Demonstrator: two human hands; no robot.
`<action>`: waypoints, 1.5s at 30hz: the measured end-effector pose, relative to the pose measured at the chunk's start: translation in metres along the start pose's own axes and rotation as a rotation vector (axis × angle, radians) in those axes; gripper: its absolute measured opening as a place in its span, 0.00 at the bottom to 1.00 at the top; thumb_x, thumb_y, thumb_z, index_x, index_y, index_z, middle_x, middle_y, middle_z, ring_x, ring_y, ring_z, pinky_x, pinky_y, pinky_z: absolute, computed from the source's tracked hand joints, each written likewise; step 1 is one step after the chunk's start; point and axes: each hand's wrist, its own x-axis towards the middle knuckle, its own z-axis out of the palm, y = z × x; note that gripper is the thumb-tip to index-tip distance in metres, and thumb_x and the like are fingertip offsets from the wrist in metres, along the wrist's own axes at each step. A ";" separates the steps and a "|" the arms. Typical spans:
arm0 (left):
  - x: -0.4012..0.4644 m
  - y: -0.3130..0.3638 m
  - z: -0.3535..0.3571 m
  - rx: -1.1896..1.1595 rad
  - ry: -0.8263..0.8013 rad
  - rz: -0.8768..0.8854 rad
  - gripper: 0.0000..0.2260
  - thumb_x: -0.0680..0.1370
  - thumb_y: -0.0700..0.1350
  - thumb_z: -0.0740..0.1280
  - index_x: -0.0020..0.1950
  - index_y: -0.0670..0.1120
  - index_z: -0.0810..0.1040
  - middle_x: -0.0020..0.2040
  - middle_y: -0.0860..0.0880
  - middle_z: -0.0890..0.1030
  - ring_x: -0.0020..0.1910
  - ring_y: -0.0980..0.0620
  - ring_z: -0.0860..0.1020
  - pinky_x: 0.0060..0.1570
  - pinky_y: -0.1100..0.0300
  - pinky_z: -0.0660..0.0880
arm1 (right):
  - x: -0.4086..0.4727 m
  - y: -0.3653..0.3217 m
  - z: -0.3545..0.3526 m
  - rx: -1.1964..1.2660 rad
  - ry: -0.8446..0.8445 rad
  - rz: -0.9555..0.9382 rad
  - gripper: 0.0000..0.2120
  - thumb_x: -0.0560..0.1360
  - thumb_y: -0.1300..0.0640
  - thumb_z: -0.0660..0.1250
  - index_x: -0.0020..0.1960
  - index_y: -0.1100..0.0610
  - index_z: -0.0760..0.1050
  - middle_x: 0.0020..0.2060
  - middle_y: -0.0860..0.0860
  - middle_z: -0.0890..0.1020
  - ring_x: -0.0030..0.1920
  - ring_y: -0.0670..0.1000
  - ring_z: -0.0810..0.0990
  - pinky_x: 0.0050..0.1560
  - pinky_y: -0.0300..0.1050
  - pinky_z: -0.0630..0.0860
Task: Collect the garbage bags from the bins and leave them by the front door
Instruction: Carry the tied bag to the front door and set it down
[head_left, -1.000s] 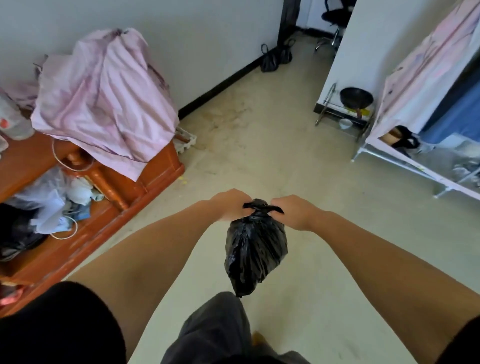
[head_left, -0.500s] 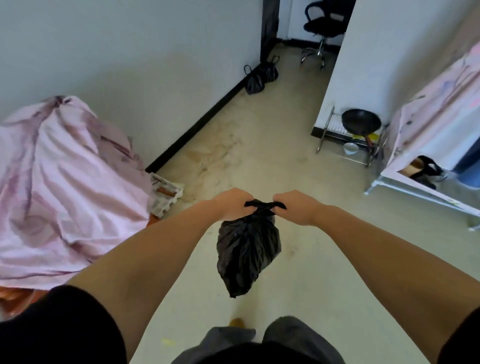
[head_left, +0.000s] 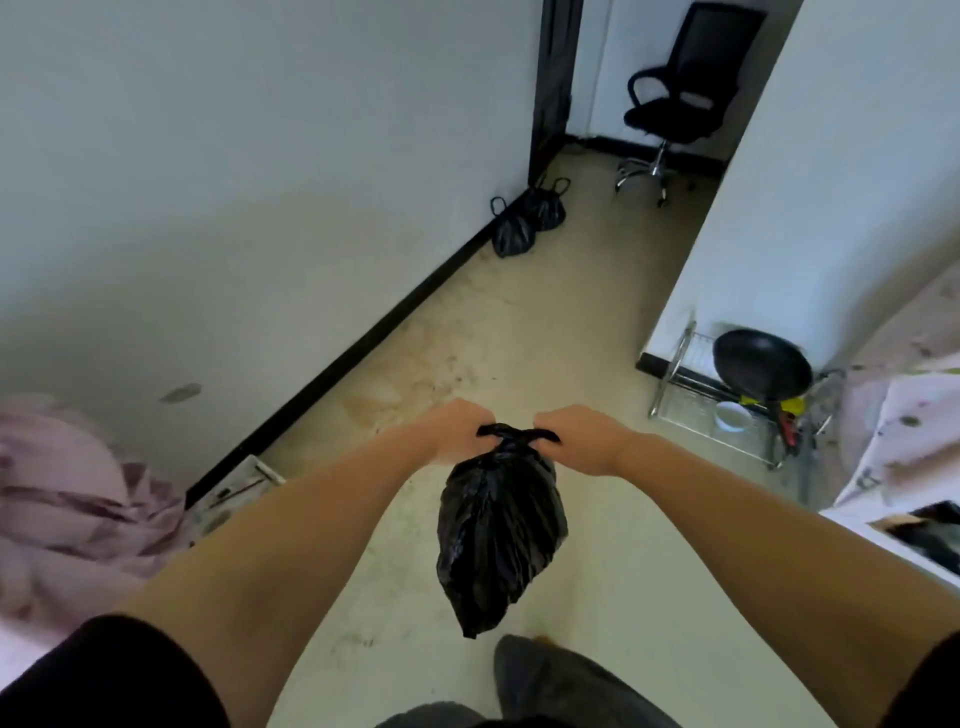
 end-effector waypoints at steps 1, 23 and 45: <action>0.022 -0.004 -0.012 -0.011 0.002 -0.002 0.11 0.80 0.49 0.58 0.41 0.45 0.71 0.33 0.52 0.70 0.36 0.49 0.71 0.34 0.57 0.64 | 0.016 0.016 -0.013 -0.003 -0.001 -0.003 0.11 0.80 0.52 0.56 0.41 0.56 0.66 0.39 0.55 0.76 0.41 0.56 0.74 0.42 0.50 0.70; 0.422 -0.219 -0.263 -0.031 -0.007 0.157 0.09 0.79 0.46 0.60 0.38 0.49 0.69 0.33 0.53 0.71 0.37 0.50 0.71 0.38 0.56 0.67 | 0.424 0.223 -0.233 0.061 0.074 0.140 0.10 0.79 0.54 0.58 0.40 0.55 0.67 0.36 0.53 0.74 0.37 0.54 0.71 0.37 0.47 0.65; 0.789 -0.331 -0.423 -0.115 -0.003 -0.021 0.09 0.80 0.49 0.58 0.42 0.49 0.69 0.36 0.52 0.71 0.39 0.49 0.72 0.37 0.57 0.66 | 0.735 0.473 -0.417 0.045 0.012 0.047 0.11 0.79 0.48 0.57 0.46 0.54 0.71 0.39 0.50 0.75 0.39 0.51 0.72 0.34 0.44 0.64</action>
